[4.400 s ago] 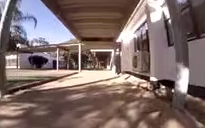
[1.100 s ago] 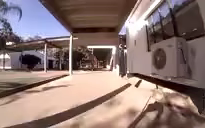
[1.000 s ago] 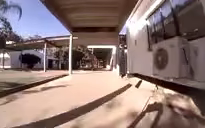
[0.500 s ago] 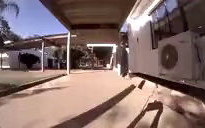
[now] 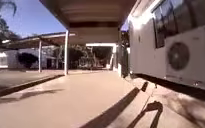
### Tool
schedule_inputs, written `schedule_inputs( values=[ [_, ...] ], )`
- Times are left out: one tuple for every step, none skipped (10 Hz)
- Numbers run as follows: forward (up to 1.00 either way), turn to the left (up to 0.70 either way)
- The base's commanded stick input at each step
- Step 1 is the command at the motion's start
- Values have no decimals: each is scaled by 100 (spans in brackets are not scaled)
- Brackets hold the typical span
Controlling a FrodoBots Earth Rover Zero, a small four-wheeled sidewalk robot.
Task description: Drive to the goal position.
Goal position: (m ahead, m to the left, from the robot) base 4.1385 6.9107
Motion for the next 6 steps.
schedule_inputs(
  values=[
    [70, 0],
    [70, 0],
    [70, 0],
    [70, 0],
    [70, 0],
    [70, 0]
  ],
)
